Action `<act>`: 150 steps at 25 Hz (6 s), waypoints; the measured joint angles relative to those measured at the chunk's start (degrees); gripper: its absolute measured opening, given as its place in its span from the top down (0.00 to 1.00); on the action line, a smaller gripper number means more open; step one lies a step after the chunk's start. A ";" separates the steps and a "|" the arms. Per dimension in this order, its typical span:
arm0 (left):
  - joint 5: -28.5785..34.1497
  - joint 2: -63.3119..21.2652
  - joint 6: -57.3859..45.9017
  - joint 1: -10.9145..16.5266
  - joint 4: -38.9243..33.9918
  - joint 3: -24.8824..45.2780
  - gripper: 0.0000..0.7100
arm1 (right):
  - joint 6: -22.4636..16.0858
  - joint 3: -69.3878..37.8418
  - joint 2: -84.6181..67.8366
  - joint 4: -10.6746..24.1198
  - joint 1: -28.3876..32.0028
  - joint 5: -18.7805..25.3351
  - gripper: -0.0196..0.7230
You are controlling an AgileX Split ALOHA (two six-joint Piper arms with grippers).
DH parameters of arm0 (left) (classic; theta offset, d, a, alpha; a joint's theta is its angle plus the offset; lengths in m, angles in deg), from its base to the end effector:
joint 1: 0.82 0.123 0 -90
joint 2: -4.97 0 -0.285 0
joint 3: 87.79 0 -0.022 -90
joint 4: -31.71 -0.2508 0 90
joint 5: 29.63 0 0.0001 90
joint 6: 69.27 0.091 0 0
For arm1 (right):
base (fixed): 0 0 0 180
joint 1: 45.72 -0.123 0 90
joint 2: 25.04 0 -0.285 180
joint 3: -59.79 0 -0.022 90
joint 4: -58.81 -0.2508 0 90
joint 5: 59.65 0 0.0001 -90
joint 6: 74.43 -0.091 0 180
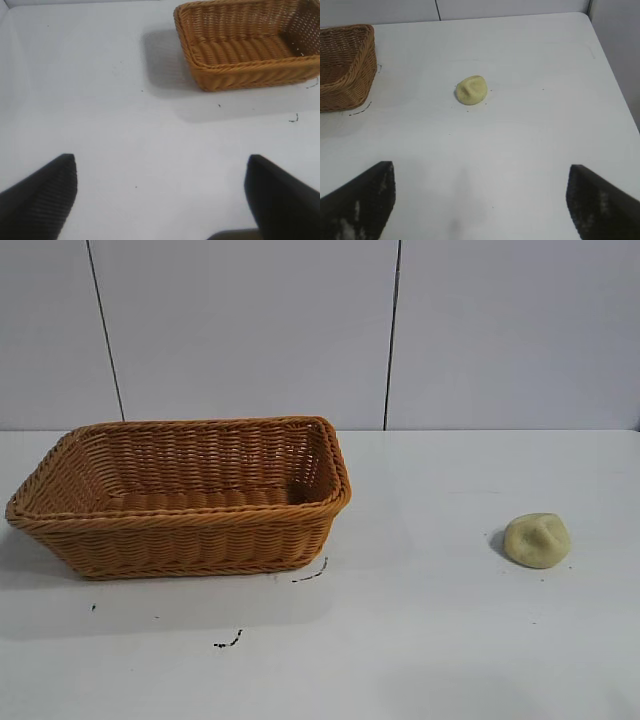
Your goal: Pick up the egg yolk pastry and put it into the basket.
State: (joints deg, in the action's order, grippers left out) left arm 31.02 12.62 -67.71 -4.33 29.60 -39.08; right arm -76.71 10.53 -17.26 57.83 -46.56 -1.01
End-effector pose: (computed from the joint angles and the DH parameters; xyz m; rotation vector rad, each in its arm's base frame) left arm -0.0047 0.0032 0.2768 0.0887 2.0398 0.0228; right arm -0.0020 0.0013 0.2770 0.0251 2.0192 0.0550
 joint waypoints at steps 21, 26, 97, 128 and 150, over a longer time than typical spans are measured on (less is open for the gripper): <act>0.00 0.00 0.00 0.00 0.00 0.00 0.02 | 1.05 28.54 73.65 0.98 -0.05 -1.69 0.04; 0.00 0.00 0.00 0.00 0.00 0.00 0.02 | 2.80 39.23 90.19 0.98 -0.05 -1.79 0.04; 0.00 0.00 0.00 0.00 0.00 0.00 0.02 | 2.98 88.87 118.51 -1.90 -11.61 10.41 0.81; 0.00 0.00 0.00 0.00 0.00 0.00 0.02 | 3.00 96.58 144.85 -3.87 -37.54 -17.39 0.38; 0.00 0.00 0.00 0.00 0.00 0.00 0.02 | 1.06 96.80 129.78 0.98 -22.20 -2.01 0.04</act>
State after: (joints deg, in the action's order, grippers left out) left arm 31.02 12.62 -67.71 -4.33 29.60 -39.08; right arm -75.65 107.33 112.52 58.81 -68.77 -3.02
